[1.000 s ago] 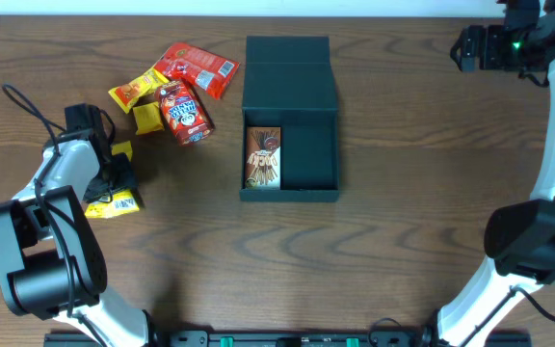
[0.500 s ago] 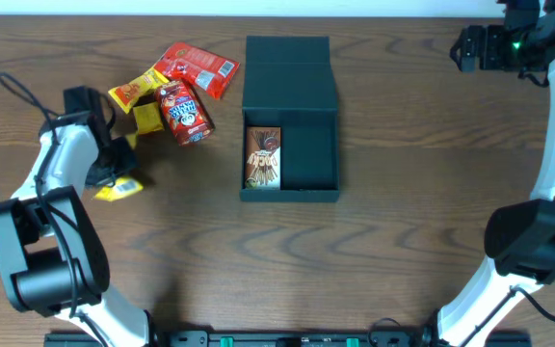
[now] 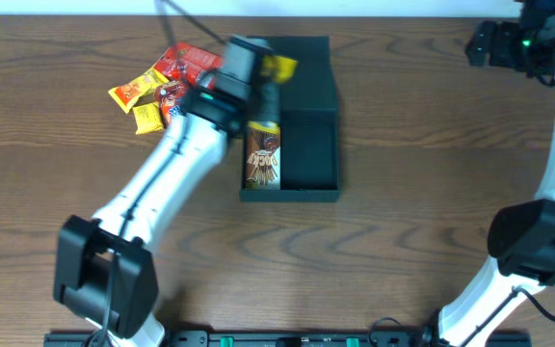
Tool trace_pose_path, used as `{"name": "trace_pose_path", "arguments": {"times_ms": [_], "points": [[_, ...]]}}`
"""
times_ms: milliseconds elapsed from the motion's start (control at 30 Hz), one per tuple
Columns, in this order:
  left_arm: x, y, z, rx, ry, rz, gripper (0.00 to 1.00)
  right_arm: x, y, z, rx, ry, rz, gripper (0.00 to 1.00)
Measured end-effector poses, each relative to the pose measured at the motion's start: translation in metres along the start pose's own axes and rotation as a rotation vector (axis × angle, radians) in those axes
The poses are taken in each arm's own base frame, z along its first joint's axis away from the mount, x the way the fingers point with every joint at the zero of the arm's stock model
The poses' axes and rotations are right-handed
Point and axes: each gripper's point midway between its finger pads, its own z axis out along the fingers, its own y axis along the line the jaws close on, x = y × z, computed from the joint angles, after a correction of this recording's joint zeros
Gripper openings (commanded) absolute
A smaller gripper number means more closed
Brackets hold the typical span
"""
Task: Pack container
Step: 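Place the yellow bag into the black box's right side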
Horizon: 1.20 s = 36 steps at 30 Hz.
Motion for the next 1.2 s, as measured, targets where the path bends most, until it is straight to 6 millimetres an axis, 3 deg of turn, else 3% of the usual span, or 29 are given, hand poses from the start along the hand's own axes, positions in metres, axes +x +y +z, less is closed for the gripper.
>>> {"name": "trace_pose_path", "arguments": {"times_ms": [100,200,367,633,733,833,1033,1067,1167,1200], "points": [[0.019,-0.037,0.011,0.035,0.022,0.037,0.06,0.001,-0.017,-0.002,0.028,-0.002,0.038,0.99],[0.049,-0.052,0.036,0.025,0.093,0.033,0.06,0.002,-0.027,-0.004,0.043,-0.002,0.059,0.99],[0.083,-0.055,0.062,-0.017,0.177,-0.076,0.06,0.003,-0.027,-0.004,0.045,0.004,0.061,0.99],[0.094,-0.062,0.061,-0.044,0.198,-0.279,0.06,0.004,-0.027,-0.004,0.045,0.005,0.061,0.99],[0.096,-0.067,0.061,-0.030,0.211,-0.305,0.52,0.004,-0.027,-0.004,0.045,0.005,0.061,0.99],[0.097,-0.069,0.061,-0.018,0.219,-0.311,0.55,0.004,-0.027,-0.004,0.045,0.007,0.061,0.99],[0.099,-0.072,0.060,0.001,0.229,-0.276,0.52,0.007,-0.027,-0.004,0.043,0.020,0.063,0.99],[0.098,-0.073,0.060,0.006,0.226,-0.263,0.48,0.008,-0.027,-0.004,0.043,0.022,0.064,0.99],[0.091,-0.076,0.062,0.026,0.197,-0.195,0.11,0.008,-0.027,-0.004,0.042,0.022,0.064,0.99],[0.090,-0.073,0.062,0.016,0.187,-0.168,0.06,0.008,-0.027,-0.004,0.042,0.022,0.064,0.99]]}}
